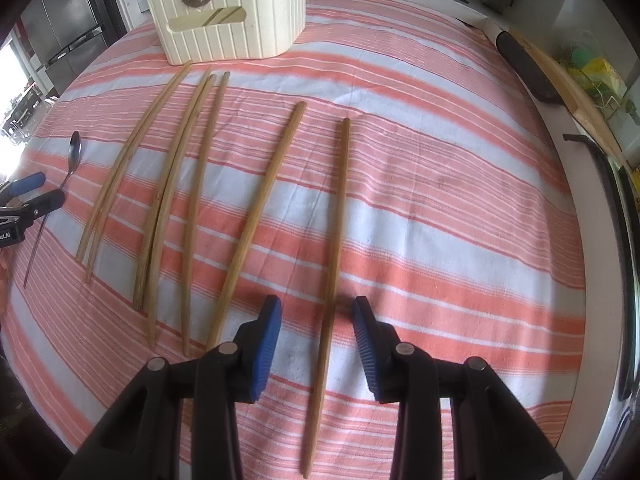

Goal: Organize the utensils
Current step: 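Grasp the small steel spoon with the left tool while the right tool grasps a chopstick, then carry the small spoon and chopstick over the caddy and release them inside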

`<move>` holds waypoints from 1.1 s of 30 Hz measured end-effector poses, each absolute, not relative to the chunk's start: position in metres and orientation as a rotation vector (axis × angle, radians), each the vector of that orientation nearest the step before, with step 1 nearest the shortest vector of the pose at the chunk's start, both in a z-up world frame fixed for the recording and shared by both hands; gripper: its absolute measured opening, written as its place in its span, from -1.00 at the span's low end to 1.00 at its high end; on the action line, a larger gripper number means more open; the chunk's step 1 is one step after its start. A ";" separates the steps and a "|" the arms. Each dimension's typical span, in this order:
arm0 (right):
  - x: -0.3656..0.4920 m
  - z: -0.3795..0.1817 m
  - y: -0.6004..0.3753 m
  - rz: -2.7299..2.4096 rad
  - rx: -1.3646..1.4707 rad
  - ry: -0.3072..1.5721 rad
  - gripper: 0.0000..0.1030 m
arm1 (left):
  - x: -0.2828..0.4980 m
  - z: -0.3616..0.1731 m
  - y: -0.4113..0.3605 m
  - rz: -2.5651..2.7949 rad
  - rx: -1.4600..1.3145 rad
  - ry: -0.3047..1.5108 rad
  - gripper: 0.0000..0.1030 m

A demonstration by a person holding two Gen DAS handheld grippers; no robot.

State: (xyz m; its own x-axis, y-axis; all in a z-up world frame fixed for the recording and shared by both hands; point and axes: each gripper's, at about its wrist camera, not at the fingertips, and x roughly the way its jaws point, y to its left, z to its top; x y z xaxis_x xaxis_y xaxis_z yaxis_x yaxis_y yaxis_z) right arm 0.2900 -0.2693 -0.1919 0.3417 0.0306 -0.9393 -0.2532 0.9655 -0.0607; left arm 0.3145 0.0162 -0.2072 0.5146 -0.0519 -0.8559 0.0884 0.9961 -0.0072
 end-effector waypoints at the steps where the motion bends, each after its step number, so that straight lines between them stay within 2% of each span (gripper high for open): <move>1: 0.293 -0.193 -0.268 0.189 -0.216 1.208 -0.28 | 0.318 -0.207 0.012 -0.081 0.056 1.020 0.85; 2: 0.297 -0.194 -0.267 0.192 -0.216 1.204 -0.28 | 0.321 -0.206 0.009 -0.082 0.060 1.012 0.82; 5: 0.321 -0.194 -0.267 0.201 -0.205 1.191 -0.28 | 0.330 -0.202 0.005 -0.106 0.052 1.006 0.45; 7: 0.341 -0.194 -0.266 0.203 -0.198 1.183 -0.37 | 0.335 -0.200 0.002 -0.121 0.062 1.001 -0.09; 8: 0.352 -0.194 -0.265 0.206 -0.194 1.189 -0.43 | 0.337 -0.198 0.002 -0.131 0.065 0.997 -0.28; 9: 0.362 -0.193 -0.264 0.214 -0.181 1.189 -0.67 | 0.339 -0.198 0.001 -0.137 0.068 0.999 -0.30; 10: 0.373 -0.194 -0.263 0.216 -0.177 1.200 -0.82 | 0.342 -0.197 0.002 -0.148 0.065 0.999 -0.30; 11: 0.382 -0.193 -0.262 0.208 -0.177 1.201 -0.88 | 0.345 -0.195 0.004 -0.164 0.057 0.998 -0.31; 14: 0.400 -0.187 -0.267 0.188 -0.110 1.201 -0.88 | 0.345 -0.181 0.009 -0.189 0.042 0.963 -0.31; 17: 0.392 -0.163 -0.275 0.196 -0.044 1.116 -0.88 | 0.332 -0.158 0.019 -0.212 0.005 0.903 -0.31; 26: 0.311 -0.063 -0.279 0.239 -0.020 0.791 -0.88 | 0.281 -0.098 0.034 -0.273 -0.038 0.731 -0.31; 33: 0.264 -0.029 -0.275 0.240 -0.023 0.669 -0.88 | 0.253 -0.069 0.042 -0.297 -0.074 0.631 -0.31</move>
